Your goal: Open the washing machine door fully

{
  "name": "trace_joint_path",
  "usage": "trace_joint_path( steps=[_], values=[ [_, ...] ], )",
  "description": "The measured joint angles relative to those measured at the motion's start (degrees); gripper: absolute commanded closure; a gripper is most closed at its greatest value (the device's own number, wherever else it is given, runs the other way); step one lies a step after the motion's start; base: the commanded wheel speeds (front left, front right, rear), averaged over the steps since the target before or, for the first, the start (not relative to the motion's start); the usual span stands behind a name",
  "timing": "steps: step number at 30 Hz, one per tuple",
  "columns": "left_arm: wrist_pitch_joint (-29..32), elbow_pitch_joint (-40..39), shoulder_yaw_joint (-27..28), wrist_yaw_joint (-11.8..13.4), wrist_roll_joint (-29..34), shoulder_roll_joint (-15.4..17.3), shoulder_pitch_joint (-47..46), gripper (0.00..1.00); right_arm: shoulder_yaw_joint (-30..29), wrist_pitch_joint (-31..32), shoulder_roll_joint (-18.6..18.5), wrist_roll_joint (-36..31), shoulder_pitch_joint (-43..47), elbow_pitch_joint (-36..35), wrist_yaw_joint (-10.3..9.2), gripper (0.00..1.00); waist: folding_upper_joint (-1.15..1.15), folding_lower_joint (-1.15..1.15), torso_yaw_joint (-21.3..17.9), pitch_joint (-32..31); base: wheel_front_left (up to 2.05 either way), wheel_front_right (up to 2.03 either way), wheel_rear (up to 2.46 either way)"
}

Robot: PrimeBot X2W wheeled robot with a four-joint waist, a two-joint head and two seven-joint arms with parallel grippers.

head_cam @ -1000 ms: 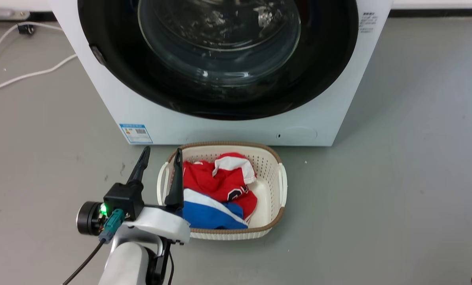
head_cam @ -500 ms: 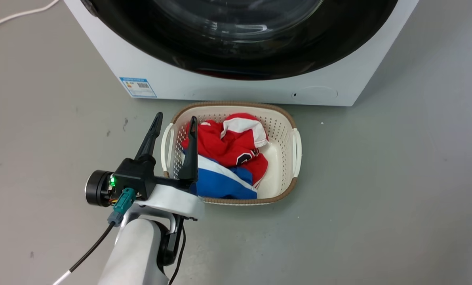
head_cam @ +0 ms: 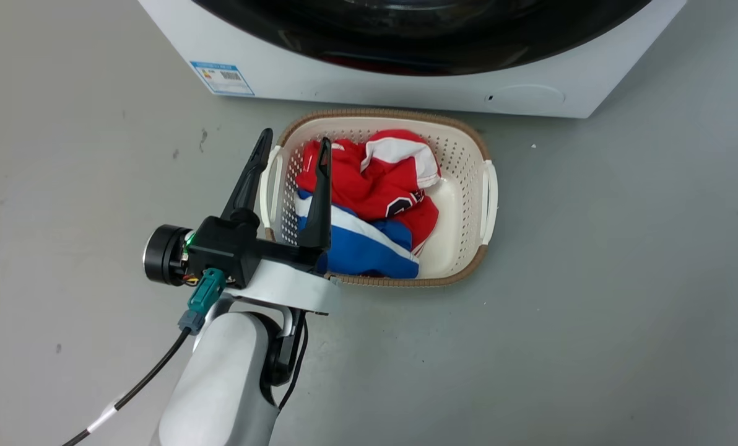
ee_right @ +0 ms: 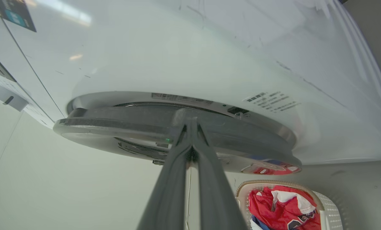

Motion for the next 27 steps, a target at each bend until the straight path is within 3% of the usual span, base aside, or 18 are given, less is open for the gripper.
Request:
trace_joint_path(
  steps=[15, 27],
  values=[
    [0.0, -1.4, -2.6, 1.4, 0.0, 0.0, -3.3, 0.0, 2.5, 1.7, 3.5, -8.3, -9.8, 1.7, 0.0, 1.0, 0.0, 0.0, 1.7, 6.4, 0.0, 0.0, 0.0],
    [0.0, -1.0, -3.3, 2.0, -0.5, 0.0, -3.8, 0.0, 1.8, 8.7, 3.6, -8.4, -10.7, 0.9, -0.01, 1.0, 0.0, 0.0, 1.6, 7.3, 0.0, 0.0, 0.0]
  ],
)
